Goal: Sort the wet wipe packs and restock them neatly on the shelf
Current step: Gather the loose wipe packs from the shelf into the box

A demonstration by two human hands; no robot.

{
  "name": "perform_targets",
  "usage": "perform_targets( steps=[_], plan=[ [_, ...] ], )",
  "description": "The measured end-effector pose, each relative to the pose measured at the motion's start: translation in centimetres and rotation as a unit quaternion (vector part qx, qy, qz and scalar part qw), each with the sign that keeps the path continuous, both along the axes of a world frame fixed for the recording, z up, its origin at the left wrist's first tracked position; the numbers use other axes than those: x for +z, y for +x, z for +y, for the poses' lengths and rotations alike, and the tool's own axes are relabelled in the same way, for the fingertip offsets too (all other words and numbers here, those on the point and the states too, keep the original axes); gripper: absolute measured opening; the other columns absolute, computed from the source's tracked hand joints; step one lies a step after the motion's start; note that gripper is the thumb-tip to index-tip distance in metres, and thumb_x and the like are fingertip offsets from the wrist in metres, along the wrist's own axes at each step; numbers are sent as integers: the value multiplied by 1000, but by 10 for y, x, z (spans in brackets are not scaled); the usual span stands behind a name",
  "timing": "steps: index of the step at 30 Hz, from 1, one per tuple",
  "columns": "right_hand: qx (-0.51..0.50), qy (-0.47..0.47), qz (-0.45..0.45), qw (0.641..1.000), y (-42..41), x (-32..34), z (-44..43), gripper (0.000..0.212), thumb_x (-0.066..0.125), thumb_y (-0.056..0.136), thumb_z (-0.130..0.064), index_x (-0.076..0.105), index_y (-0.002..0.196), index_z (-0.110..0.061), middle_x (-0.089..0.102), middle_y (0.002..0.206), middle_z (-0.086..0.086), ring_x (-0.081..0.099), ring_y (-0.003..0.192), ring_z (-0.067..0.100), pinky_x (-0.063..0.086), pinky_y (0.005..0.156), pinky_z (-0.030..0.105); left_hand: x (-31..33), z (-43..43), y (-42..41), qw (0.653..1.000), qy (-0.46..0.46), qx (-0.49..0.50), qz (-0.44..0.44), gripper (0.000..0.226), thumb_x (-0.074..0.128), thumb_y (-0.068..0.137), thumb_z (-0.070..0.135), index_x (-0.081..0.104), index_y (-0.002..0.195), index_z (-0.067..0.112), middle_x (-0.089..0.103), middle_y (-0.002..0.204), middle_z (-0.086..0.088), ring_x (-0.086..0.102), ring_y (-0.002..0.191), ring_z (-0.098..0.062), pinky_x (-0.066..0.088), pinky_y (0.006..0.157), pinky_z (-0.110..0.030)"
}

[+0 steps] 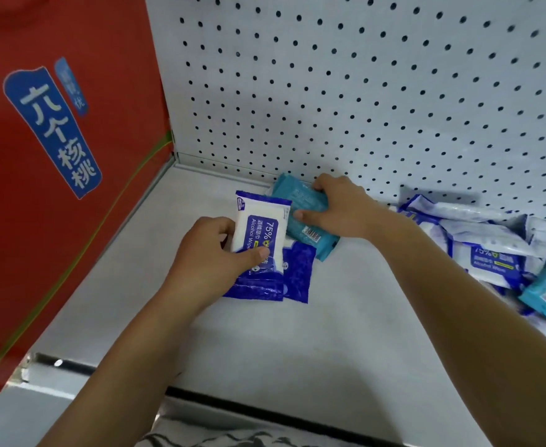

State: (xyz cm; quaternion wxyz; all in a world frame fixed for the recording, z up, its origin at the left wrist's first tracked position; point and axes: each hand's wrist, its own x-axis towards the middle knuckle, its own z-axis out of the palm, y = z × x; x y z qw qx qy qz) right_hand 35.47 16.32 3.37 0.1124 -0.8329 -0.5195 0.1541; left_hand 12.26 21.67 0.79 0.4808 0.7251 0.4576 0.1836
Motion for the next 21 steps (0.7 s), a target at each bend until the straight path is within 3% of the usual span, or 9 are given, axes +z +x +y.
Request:
perform_targets(
  steps=[3, 5, 8, 10, 14, 18, 21],
  plan=[
    [-36, 16, 12, 999, -7, -4, -14, 49, 68, 84, -58, 52, 106, -17, 60, 101, 4, 58, 79, 13, 47, 61, 27, 2, 7, -12, 996, -44, 49, -65, 47, 88, 76, 33, 59, 113, 26, 64, 106, 12, 65, 84, -5, 54, 63, -20],
    [-69, 26, 23, 997, -10, -8, -26, 53, 68, 83, -62, 52, 105, -17, 55, 102, 5, 56, 79, 11, 41, 56, 24, 4, 12, -17, 988, -81, 73, -106, 56, 90, 74, 27, 61, 122, 26, 67, 105, 15, 70, 85, -7, 57, 57, -19],
    [-141, 38, 69, 987, -16, -15, -45, 60, 67, 80, -67, 50, 111, -17, 51, 116, 7, 59, 97, 21, 50, 70, 32, 4, 18, -17, 978, -110, 75, -162, 76, 93, 71, 16, 54, 133, 35, 65, 111, 19, 70, 93, -3, 59, 56, -20],
    [-203, 56, 110, 971, -20, -16, -57, 61, 68, 80, -66, 51, 111, -16, 52, 115, 6, 60, 95, 20, 53, 71, 34, 5, 20, -12, 973, -131, 82, -172, 81, 94, 69, 18, 51, 137, 32, 65, 114, 14, 70, 95, -7, 58, 55, -20],
    [-281, 121, 196, 932, -32, -16, -84, 53, 73, 85, -52, 46, 113, -17, 53, 92, -11, 57, 80, 4, 48, 56, 22, 5, 14, 5, 969, -165, 56, -175, 50, 90, 73, 22, 68, 118, 21, 76, 98, 5, 77, 76, -9, 59, 56, -21],
    [-340, 196, 223, 892, -46, -21, -110, 47, 75, 85, -46, 47, 111, -19, 52, 91, -17, 59, 78, 2, 48, 53, 17, 3, 7, 21, 956, -202, 25, -212, 41, 86, 78, 15, 72, 116, 24, 79, 104, 1, 77, 93, -20, 63, 80, -40],
    [-388, 241, 232, 859, -49, -22, -128, 44, 76, 86, -42, 48, 110, -17, 53, 90, -15, 61, 78, 5, 54, 58, 21, 1, 0, 33, 948, -209, 10, -240, 36, 82, 83, 10, 71, 112, 30, 79, 105, 3, 76, 97, -20, 62, 80, -40]
  ],
)
